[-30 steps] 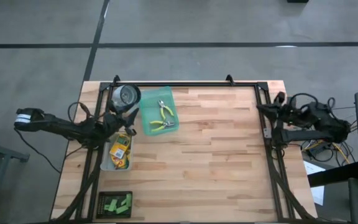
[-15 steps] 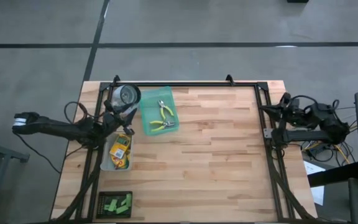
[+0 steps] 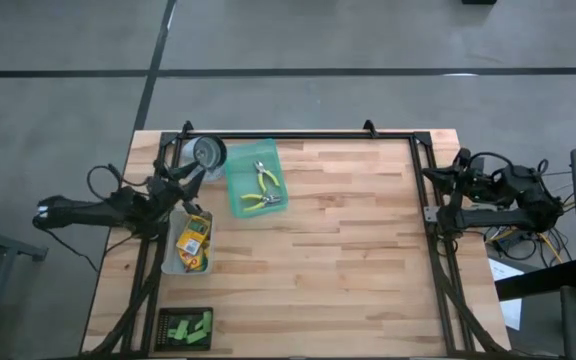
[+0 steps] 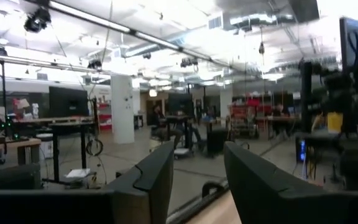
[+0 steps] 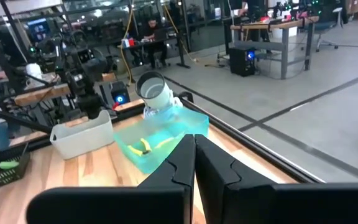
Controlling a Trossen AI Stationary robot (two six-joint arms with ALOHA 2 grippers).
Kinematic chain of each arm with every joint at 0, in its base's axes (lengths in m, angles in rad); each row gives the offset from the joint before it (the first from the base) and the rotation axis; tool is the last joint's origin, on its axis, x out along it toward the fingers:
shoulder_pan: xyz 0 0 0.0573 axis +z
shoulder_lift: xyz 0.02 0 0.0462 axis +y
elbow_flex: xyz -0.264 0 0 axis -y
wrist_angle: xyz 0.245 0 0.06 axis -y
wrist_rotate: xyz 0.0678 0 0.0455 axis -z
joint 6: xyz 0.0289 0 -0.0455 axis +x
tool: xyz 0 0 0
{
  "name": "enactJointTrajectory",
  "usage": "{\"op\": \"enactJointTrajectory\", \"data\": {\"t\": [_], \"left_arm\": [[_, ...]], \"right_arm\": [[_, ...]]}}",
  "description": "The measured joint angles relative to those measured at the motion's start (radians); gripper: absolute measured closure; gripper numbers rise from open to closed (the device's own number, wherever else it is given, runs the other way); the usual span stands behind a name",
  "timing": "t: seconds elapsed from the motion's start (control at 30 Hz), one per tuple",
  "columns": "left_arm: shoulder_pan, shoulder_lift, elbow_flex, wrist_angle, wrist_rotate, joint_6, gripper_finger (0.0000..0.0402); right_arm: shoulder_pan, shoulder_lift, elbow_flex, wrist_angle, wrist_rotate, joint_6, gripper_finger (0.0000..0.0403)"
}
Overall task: Pick & Place School Supplies
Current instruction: Return to Home Position
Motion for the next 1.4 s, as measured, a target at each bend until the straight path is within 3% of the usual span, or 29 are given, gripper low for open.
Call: {"op": "enactJointTrajectory", "data": {"t": [0.17,0.3,0.67,0.87,1.1,1.4], "left_arm": [[0.000,-0.121,0.001,-0.080,0.009,-0.002,0.0255],[0.000,-0.179,0.001,-0.147,0.045,-0.008,0.0255],[0.000,-0.199,0.001,-0.270,0.092,-0.119,0.0255],[0.000,-0.199,0.001,-0.358,0.244,-0.216,0.0255],[0.000,-0.200,0.001,-0.516,0.455,-0.399,0.0255],[0.000,-0.200,-0.001,-0.575,0.497,-0.461,0.0255]], "right_arm": [[0.000,0.000,-0.065,0.095,-0.001,0.000,0.0394],[0.000,0.000,-0.197,0.239,-0.001,-0.005,0.0394],[0.000,-0.001,-0.567,0.783,-0.003,0.067,0.0394],[0.000,-0.001,-0.647,0.829,-0.008,0.168,0.0394],[0.000,0.000,-0.647,0.811,-0.070,0.152,0.0394],[0.000,0.007,-0.647,0.809,-0.093,0.156,0.0394]]}}
